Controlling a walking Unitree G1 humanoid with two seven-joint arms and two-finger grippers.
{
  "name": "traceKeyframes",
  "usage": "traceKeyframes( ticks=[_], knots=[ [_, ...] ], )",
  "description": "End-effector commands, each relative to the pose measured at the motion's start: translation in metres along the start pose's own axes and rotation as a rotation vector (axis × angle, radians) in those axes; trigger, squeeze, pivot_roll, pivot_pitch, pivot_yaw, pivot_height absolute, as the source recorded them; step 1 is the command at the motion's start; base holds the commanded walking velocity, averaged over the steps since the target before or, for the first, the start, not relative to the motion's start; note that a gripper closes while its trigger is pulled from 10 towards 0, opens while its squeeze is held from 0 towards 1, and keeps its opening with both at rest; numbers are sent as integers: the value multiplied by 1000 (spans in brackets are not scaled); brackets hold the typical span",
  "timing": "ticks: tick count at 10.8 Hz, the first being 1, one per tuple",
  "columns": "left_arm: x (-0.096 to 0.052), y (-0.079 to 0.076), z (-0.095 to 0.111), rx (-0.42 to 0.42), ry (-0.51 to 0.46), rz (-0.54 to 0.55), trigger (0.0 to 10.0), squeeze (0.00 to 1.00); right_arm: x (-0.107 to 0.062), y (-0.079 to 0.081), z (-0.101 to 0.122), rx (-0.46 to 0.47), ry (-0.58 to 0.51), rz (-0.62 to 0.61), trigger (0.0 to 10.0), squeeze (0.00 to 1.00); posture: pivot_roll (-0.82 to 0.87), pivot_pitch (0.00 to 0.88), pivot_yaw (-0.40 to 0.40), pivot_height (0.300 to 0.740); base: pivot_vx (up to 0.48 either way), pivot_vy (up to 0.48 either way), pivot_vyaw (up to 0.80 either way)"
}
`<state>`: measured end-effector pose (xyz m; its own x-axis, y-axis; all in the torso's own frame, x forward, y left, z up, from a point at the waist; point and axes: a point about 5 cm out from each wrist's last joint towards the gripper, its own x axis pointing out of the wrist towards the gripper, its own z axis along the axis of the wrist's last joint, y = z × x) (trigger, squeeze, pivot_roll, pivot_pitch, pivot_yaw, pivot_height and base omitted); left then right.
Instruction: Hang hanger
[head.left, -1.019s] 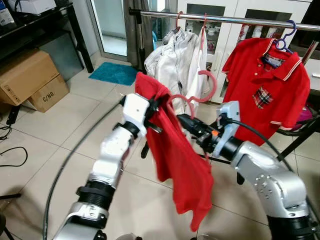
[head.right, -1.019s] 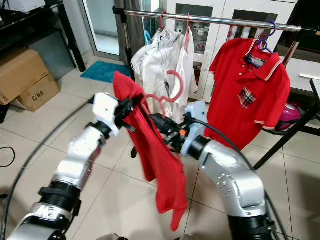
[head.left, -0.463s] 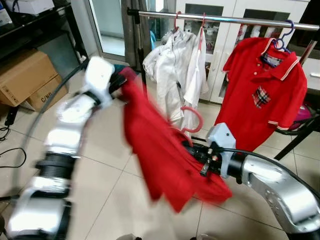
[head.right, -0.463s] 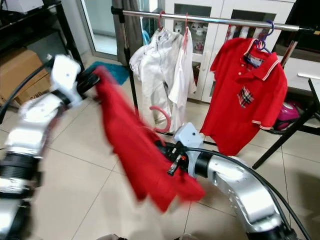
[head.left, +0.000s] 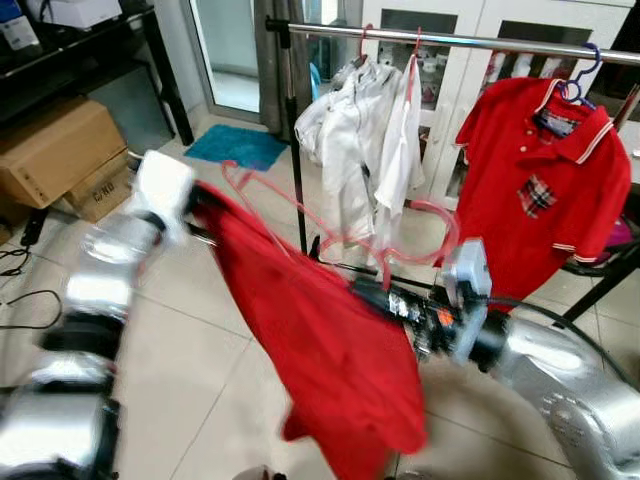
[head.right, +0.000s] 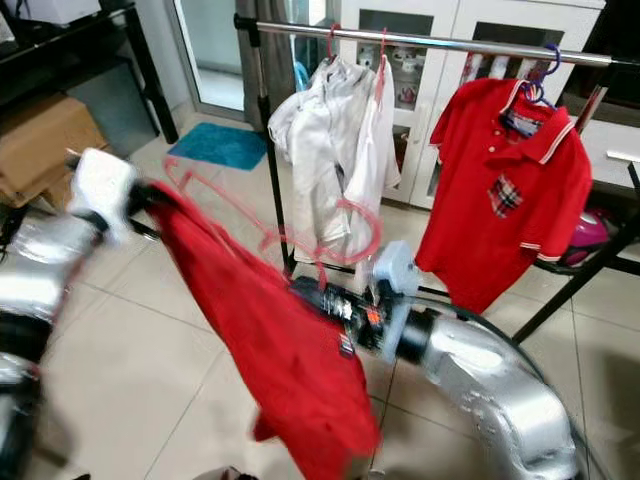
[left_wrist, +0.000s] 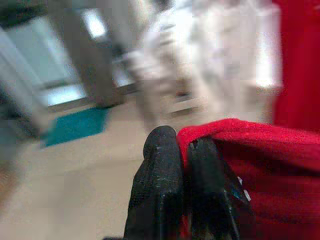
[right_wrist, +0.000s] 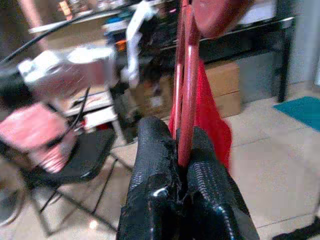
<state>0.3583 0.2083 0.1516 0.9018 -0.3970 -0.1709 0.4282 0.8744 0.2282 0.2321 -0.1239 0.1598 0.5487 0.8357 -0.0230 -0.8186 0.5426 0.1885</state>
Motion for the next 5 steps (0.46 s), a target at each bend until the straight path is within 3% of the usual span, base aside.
traceKeyframes(
  ticks=[1, 2, 3, 4, 5],
  knots=[
    [1, -16, 9, 0, -41, -140, 0, 0, 0, -14, 4, -6, -17, -136, 0, 0, -156, 0, 91, 740, 0, 0, 0],
    [2, -40, 11, 6, -65, -291, 0, 0, 4, -27, 3, 1, -30, -265, 0, 0, -162, 0, 99, 740, 0, 0, 0],
    [-8, -96, 16, -64, -121, -672, 0, 0, 6, -58, 1, 34, -76, -633, 0, 0, -182, 0, 117, 740, 0, 0, 0],
    [-17, -114, 13, -94, -108, -806, 0, 0, -1, -72, 2, 62, -125, -809, 0, 0, -182, 0, 117, 740, 0, 0, 0],
    [-18, -114, 9, -92, -100, -795, 0, 0, -8, -77, 2, 72, -155, -872, 0, 0, -185, 0, 119, 740, 0, 0, 0]
  ],
)
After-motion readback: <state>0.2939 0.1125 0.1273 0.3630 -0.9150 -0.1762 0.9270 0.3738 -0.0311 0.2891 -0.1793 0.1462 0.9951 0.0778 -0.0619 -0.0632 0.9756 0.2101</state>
